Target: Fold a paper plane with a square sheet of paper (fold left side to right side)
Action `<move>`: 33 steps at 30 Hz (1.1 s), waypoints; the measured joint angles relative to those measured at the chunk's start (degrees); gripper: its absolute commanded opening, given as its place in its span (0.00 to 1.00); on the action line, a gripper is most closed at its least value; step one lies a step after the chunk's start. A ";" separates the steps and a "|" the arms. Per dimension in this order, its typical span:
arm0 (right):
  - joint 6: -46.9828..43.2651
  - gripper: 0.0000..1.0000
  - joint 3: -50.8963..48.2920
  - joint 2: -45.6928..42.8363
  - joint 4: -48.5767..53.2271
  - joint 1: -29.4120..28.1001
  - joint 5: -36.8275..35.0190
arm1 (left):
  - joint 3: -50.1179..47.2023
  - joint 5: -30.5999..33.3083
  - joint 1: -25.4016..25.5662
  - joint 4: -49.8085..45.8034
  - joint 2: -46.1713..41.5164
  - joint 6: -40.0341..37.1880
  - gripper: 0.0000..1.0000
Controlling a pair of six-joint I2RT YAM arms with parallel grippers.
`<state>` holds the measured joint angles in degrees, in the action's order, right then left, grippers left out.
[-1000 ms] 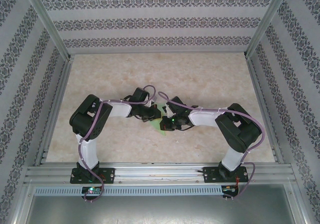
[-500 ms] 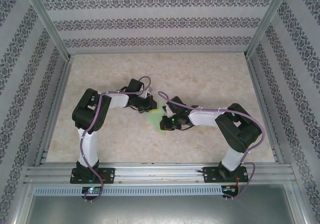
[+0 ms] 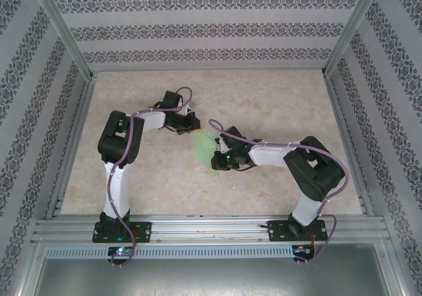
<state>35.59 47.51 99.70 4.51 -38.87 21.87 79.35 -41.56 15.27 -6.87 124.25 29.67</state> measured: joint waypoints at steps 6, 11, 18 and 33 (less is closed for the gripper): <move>-0.31 0.00 -0.15 -0.02 0.00 0.57 1.14 | -3.85 3.19 -2.25 -0.31 -4.55 -2.29 0.03; -1.79 0.00 -0.42 -0.24 0.83 1.92 2.91 | -13.31 0.72 -1.01 1.42 -15.76 -1.57 0.03; -3.04 0.00 -0.42 -0.22 1.46 2.40 4.11 | -19.37 -4.50 4.92 7.39 -17.66 2.73 0.02; -2.99 0.00 -0.55 -0.46 1.70 2.71 5.75 | -16.57 -4.52 8.66 9.70 -8.04 4.81 0.00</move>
<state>32.60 46.96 99.24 6.22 -36.16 27.62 62.78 -46.09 23.92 2.83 116.20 34.48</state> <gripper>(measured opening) 0.065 0.044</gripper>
